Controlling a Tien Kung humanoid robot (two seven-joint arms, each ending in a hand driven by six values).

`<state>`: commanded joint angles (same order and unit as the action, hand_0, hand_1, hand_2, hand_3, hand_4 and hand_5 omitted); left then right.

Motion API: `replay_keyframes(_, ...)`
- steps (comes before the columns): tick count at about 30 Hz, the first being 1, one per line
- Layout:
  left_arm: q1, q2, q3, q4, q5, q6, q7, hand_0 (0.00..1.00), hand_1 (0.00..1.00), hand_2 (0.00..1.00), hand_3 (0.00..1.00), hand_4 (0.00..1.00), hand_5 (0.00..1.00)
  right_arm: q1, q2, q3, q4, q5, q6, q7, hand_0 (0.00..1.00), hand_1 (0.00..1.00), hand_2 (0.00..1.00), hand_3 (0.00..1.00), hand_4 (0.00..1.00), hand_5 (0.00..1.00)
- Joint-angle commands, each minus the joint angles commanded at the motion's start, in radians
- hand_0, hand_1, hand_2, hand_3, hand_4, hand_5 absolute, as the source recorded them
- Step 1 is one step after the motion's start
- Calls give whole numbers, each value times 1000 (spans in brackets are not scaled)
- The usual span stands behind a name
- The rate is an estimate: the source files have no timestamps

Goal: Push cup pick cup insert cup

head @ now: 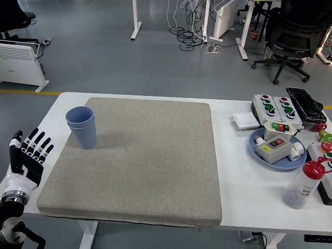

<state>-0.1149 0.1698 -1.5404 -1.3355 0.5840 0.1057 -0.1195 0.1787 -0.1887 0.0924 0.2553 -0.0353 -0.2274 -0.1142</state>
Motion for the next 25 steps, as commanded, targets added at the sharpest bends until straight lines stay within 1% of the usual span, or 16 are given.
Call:
replay_keyframes(13, 6, -1, 3, 1, 1, 3, -2, 879, 871, 913, 877, 602, 998, -9, 1, 11, 1, -20, -2, -6, 739, 663, 661, 559, 77, 474)
replay_keyframes(25, -4, -7, 4, 6, 1, 3, -1, 878, 871, 913, 878, 602, 998, -1, 1, -6, 0, 8, 0, 2, 739, 663, 662, 559, 77, 474)
